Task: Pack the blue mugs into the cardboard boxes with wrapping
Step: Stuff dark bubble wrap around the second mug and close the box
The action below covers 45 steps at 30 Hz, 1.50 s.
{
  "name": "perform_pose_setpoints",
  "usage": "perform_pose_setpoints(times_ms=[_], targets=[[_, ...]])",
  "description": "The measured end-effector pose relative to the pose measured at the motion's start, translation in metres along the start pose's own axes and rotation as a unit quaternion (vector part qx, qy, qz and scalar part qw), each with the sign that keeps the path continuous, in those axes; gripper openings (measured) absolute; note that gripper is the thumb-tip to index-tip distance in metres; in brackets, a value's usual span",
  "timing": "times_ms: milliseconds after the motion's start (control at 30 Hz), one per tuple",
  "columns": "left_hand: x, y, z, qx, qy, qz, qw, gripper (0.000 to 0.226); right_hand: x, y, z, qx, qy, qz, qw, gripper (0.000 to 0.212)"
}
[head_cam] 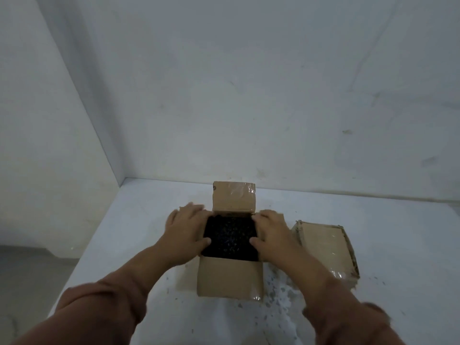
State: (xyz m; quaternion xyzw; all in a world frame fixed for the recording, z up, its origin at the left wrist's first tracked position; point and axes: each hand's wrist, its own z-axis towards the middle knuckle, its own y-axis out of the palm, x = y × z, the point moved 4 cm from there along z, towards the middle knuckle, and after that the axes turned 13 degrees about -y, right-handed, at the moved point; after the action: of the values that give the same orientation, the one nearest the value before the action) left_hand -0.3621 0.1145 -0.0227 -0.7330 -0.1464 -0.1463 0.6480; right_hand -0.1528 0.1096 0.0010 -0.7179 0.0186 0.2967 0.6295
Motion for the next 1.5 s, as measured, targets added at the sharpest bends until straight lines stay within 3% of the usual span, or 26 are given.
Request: perform_pose_setpoints(times_ms=[67, 100, 133, 233, 267, 300, 367, 433, 467, 533, 600, 733, 833, 967, 1067, 1167, 1267, 1367, 1500], targets=[[-0.023, -0.006, -0.012, 0.072, -0.119, -0.102, 0.985, 0.073, 0.013, -0.004, -0.021, 0.109, 0.07, 0.043, 0.991, 0.057], [-0.036, -0.004, -0.019, 0.073, -0.195, -0.191, 0.959, 0.071, 0.018, -0.002, -0.031, 0.141, 0.109, 0.074, 0.981, 0.058], [-0.047, 0.003, -0.026, 0.04, -0.265, -0.313, 0.911, 0.068, 0.019, 0.0, -0.039, 0.155, 0.145, 0.111, 0.971, 0.061], [-0.057, 0.028, -0.041, -0.09, -0.334, -0.642, 0.684, 0.052, 0.023, 0.014, -0.053, 0.189, 0.193, 0.203, 0.941, 0.074], [-0.055, 0.03, -0.045, -0.099, -0.32, -0.691, 0.641, 0.044, 0.024, 0.018, -0.055, 0.207, 0.201, 0.237, 0.928, 0.074], [-0.05, 0.028, -0.049, -0.092, -0.302, -0.713, 0.626, 0.037, 0.026, 0.019, -0.057, 0.235, 0.202, 0.274, 0.911, 0.072], [-0.036, 0.02, -0.054, -0.048, -0.267, -0.723, 0.635, 0.03, 0.025, 0.014, -0.059, 0.287, 0.2, 0.34, 0.873, 0.063], [-0.021, 0.009, -0.057, -0.007, -0.237, -0.684, 0.69, 0.028, 0.022, 0.007, -0.058, 0.314, 0.194, 0.379, 0.849, 0.056], [-0.013, 0.003, -0.059, 0.013, -0.225, -0.64, 0.734, 0.027, 0.018, 0.005, -0.057, 0.312, 0.185, 0.388, 0.848, 0.052], [-0.001, -0.007, -0.061, 0.064, -0.187, -0.495, 0.846, 0.025, 0.004, 0.004, -0.052, 0.282, 0.144, 0.359, 0.878, 0.041], [0.012, -0.015, -0.062, 0.104, -0.134, -0.329, 0.929, 0.026, -0.014, 0.006, -0.048, 0.238, 0.093, 0.281, 0.925, 0.037], [0.03, -0.003, -0.055, 0.063, 0.0, -0.056, 0.996, 0.037, -0.036, 0.018, -0.04, 0.125, -0.003, 0.088, 0.988, 0.04], [0.023, 0.004, -0.051, 0.016, 0.051, 0.042, 0.998, 0.039, -0.031, 0.023, -0.044, 0.09, -0.045, 0.051, 0.994, 0.038], [0.002, 0.008, -0.051, -0.05, 0.117, 0.047, 0.991, 0.062, -0.011, 0.03, -0.053, -0.004, -0.084, 0.033, 0.996, 0.051], [-0.007, 0.011, -0.052, -0.048, 0.144, 0.023, 0.988, 0.054, -0.005, 0.036, -0.063, -0.016, -0.119, 0.004, 0.993, 0.047], [-0.011, 0.008, -0.05, -0.033, 0.083, -0.068, 0.994, 0.038, 0.003, 0.041, -0.063, 0.027, -0.113, 0.061, 0.991, 0.045], [-0.002, 0.002, -0.044, -0.019, -0.01, -0.125, 0.992, 0.012, 0.008, 0.026, -0.049, 0.1, -0.023, 0.13, 0.986, 0.019], [0.004, 0.005, -0.039, 0.032, -0.116, -0.192, 0.974, 0.034, 0.012, 0.019, -0.036, 0.123, 0.044, 0.169, 0.977, 0.02], [0.003, 0.015, -0.034, 0.046, -0.204, -0.322, 0.923, 0.018, 0.023, 0.023, -0.026, 0.065, 0.137, 0.261, 0.953, 0.027]])
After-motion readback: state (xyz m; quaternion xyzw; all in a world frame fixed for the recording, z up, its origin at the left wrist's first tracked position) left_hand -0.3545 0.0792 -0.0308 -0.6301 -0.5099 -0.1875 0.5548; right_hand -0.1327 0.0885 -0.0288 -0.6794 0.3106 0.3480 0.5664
